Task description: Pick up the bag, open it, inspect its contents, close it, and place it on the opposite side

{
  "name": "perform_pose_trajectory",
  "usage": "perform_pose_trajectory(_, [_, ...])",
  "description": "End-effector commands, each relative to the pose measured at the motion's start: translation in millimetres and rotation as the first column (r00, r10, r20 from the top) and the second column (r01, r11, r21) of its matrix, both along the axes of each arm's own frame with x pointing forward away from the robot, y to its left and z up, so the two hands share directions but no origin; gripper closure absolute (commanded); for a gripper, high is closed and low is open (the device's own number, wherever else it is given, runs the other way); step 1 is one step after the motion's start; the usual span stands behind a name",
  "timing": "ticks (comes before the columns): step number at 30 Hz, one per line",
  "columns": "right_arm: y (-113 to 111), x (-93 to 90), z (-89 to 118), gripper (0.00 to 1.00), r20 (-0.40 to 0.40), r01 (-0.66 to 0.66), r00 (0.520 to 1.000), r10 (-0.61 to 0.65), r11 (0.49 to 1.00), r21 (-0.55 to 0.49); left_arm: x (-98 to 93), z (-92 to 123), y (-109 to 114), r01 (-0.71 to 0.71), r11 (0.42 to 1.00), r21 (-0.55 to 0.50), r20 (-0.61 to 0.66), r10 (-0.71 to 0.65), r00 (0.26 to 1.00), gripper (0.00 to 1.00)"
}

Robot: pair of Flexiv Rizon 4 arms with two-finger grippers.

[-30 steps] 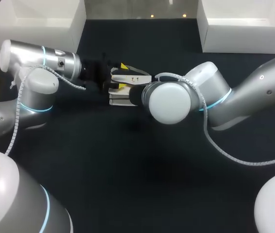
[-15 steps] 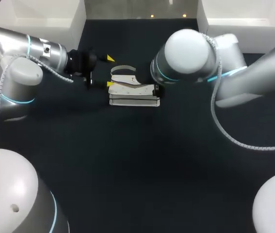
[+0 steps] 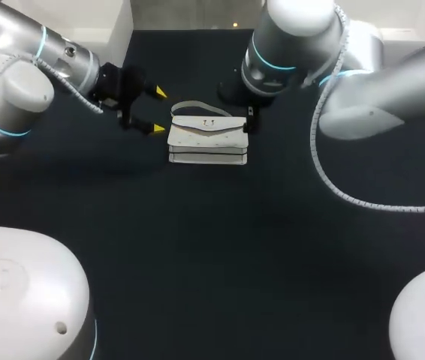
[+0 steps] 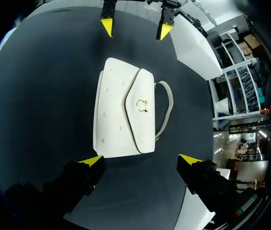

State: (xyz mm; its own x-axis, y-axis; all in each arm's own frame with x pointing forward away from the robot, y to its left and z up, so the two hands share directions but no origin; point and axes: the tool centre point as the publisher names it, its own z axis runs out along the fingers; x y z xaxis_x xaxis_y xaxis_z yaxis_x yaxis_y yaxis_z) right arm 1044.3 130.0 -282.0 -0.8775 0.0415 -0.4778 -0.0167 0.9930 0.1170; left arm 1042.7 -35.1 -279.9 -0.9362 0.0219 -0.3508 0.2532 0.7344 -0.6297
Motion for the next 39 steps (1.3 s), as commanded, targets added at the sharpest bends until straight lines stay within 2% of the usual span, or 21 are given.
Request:
perform_pose_trajectory(1, [2, 1.9, 2, 0.00, -0.033, -0.001, 0.999, 0.001, 1.000, -0.008, -0.2, 0, -1, -0.001, 1.000, 0.001, 0.000, 0.001, 1.000, 0.00])
perform_pose_trajectory(9, [2, 1.9, 2, 0.00, -0.033, -0.001, 0.999, 0.001, 1.000, -0.008, -0.2, 0, -1, -0.001, 1.000, 0.001, 0.000, 0.001, 1.000, 0.00])
perform_pose_trajectory(10, [6, 14.9, 7, 0.00, -0.129, 0.128, 0.984, -0.124, 0.992, 0.019, -0.2, 0, -1, -0.001, 1.000, 0.001, 0.000, 0.001, 1.000, 0.00])
perform_pose_trajectory(12, [5, 23.7, 9, 0.00, -0.203, 0.237, 0.953, -0.226, 0.971, 0.032, 3.9, 5, -5, -0.131, 0.991, -0.020, -0.069, 0.130, 0.989, 0.00])
perform_pose_trajectory(14, [2, 29.0, 10, 0.00, -0.283, 0.353, 0.900, -0.331, 0.935, 0.029, 6.7, 11, -4, -0.266, 0.964, -0.022, -0.154, 0.260, 0.953, 0.00])
perform_pose_trajectory(18, [-11, 29.7, 12, 0.00, -0.430, 0.555, 0.764, -0.481, 0.830, 0.060, 6.2, 19, 1, -0.509, 0.860, 0.038, -0.322, 0.493, 0.808, 0.00])
perform_pose_trajectory(20, [-17, 29.7, 13, 0.00, -0.503, 0.636, 0.689, -0.522, 0.768, 0.075, 4.3, 19, 2, -0.582, 0.811, 0.061, -0.387, 0.557, 0.735, 0.00])
perform_pose_trajectory(21, [-19, 28.9, 12, 0.00, -0.517, 0.659, 0.670, -0.532, 0.747, 0.085, 3.5, 19, 3, -0.624, 0.778, 0.078, -0.433, 0.590, 0.682, 0.00])
perform_pose_trajectory(22, [-23, 27.0, 11, 0.00, -0.561, 0.700, 0.626, -0.542, 0.708, 0.097, 2.8, 19, 5, -0.677, 0.729, 0.104, -0.475, 0.635, 0.610, 0.00])
perform_pose_trajectory(23, [-26, 25.0, 10, 0.00, -0.579, 0.725, 0.605, -0.547, 0.678, 0.118, 2.3, 18, 6, -0.719, 0.685, 0.115, -0.505, 0.664, 0.552, 0.00])
perform_pose_trajectory(27, [-31, 15.2, 6, 0.00, -0.621, 0.823, 0.513, -0.593, 0.546, 0.158, 4.1, 11, 16, -0.800, 0.577, 0.164, -0.671, 0.660, 0.339, 0.00])
perform_pose_trajectory(29, [-31, 9.7, 4, 0.00, -0.628, 0.851, 0.487, -0.607, 0.493, 0.182, 3.9, 7, 18, -0.834, 0.526, 0.166, -0.700, 0.658, 0.276, 0.00])
perform_pose_trajectory(31, [-32, 5.5, 3, 0.00, -0.638, 0.859, 0.486, -0.598, 0.461, 0.223, 2.7, 4, 20, -0.856, 0.488, 0.171, -0.717, 0.658, 0.231, 0.00])
perform_pose_trajectory(32, [-33, 3.7, 2, 0.00, -0.634, 0.870, 0.475, -0.611, 0.433, 0.235, 2.3, 3, 20, -0.887, 0.431, 0.166, -0.705, 0.681, 0.198, 0.00])
perform_pose_trajectory(36, [-39, -1.9, -2, 0.00, -0.655, 0.890, 0.453, -0.605, 0.350, 0.291, 3.0, 1, 25, -0.919, 0.364, 0.154, -0.760, 0.638, 0.126, 0.00])
perform_pose_trajectory(39, [-43, -3.3, -7, 0.00, -0.678, 0.901, 0.432, -0.594, 0.311, 0.301, 3.1, 1, 25, -0.929, 0.336, 0.157, -0.808, 0.584, 0.075, 0.00])
